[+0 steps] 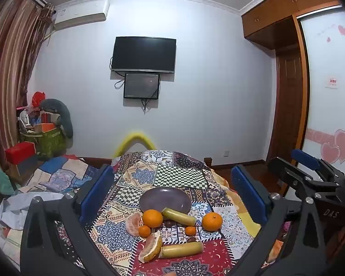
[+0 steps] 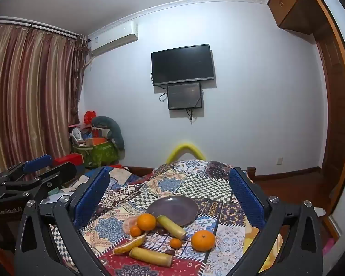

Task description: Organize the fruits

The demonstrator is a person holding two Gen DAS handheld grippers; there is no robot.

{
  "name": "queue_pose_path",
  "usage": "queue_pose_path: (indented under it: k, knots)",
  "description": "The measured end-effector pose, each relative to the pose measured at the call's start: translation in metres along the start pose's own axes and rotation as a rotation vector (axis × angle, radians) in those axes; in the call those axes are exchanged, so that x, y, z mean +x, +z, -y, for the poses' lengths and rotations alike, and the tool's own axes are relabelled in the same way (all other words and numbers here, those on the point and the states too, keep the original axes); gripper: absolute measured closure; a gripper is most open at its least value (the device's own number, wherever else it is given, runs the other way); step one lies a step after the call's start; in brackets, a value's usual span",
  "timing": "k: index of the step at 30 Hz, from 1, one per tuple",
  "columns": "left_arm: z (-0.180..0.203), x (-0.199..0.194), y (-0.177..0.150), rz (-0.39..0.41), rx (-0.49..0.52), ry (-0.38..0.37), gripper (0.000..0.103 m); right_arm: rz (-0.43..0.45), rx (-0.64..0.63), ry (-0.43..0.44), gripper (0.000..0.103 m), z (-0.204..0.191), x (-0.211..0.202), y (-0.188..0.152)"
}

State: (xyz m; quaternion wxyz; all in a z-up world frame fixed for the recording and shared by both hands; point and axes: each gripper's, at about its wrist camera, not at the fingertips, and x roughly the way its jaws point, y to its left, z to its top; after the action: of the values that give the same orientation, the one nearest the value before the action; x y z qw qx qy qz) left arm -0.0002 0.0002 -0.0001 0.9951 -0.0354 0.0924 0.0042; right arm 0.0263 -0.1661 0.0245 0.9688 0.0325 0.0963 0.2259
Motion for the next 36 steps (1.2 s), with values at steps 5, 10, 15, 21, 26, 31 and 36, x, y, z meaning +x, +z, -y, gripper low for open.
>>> queue_pose_path:
  k: [5,10,15,21,26,31,36]
  knots:
    - [0.0039,0.0012,0.0021,-0.004,0.013,0.008,0.000,0.002,-0.004,0.001,0.000,0.0000,0.0005,-0.0002]
    - [0.0030,0.0037,0.0019,-0.002,0.011,0.004,0.000,0.002,-0.004,0.001,0.000,-0.0002,0.0004,-0.0002]
    - [0.0019,0.0036,-0.0010,0.000,0.011,0.006,0.000,0.003,-0.002,0.003,0.000,-0.0007,0.0003,0.0011]
    - [0.0017,0.0031,-0.0023,0.000,0.009,0.003,0.000,0.000,-0.002,0.003,0.000,0.0009,-0.0001,-0.0008]
    - [0.0004,0.0021,-0.0023,0.001,0.006,0.002,0.000,-0.001,-0.002,0.002,0.000,0.0012,-0.0009,-0.0005]
    - [0.0009,0.0026,-0.0025,0.001,0.008,0.003,0.000,-0.002,-0.001,0.003,0.000,0.0006,-0.0004,-0.0012]
    - [-0.0005,0.0017,-0.0039,0.004,0.009,0.001,0.000,-0.002,0.000,0.003,0.000,0.0002,-0.0006,-0.0006]
